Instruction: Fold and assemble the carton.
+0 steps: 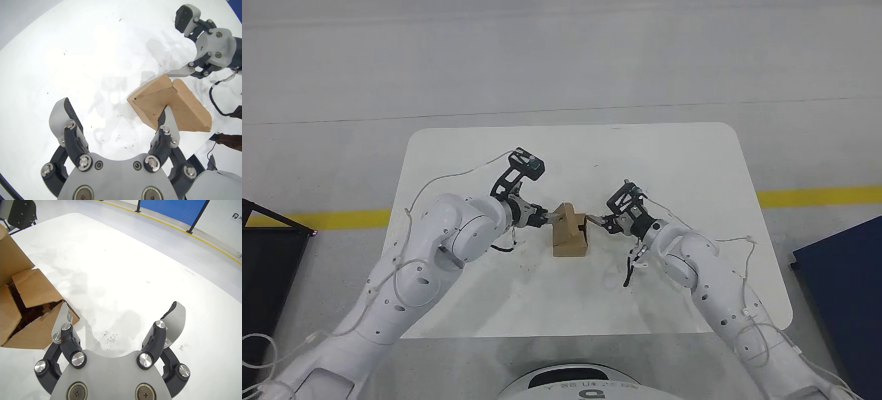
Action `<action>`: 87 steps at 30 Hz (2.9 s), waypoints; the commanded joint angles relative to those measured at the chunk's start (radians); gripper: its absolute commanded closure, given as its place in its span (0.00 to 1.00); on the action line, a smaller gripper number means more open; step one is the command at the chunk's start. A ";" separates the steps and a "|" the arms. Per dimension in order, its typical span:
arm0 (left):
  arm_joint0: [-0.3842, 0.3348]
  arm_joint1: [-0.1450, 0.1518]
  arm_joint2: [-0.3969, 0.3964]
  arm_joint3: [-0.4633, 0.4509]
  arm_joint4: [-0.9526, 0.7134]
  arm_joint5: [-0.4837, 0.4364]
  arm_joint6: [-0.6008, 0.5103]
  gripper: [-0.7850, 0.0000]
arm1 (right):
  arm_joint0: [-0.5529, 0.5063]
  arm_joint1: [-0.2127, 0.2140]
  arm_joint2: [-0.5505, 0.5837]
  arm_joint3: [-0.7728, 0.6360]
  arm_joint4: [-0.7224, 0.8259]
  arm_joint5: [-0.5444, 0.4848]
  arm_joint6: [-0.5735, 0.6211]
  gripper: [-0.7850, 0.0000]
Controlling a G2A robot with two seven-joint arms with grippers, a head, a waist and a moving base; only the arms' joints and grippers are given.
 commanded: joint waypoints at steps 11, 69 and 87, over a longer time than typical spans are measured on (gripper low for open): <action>-0.017 -0.016 0.030 0.030 0.012 -0.002 -0.024 0.00 | 0.032 -0.014 -0.041 0.023 -0.014 -0.022 -0.026 0.00; 0.070 -0.029 -0.044 0.037 0.057 0.003 -0.069 0.00 | -0.132 0.011 0.022 -0.146 -0.095 -0.086 -0.077 0.00; 0.092 -0.031 -0.061 0.021 0.064 -0.012 -0.064 0.00 | -0.125 0.007 0.004 -0.147 -0.097 -0.091 -0.086 0.00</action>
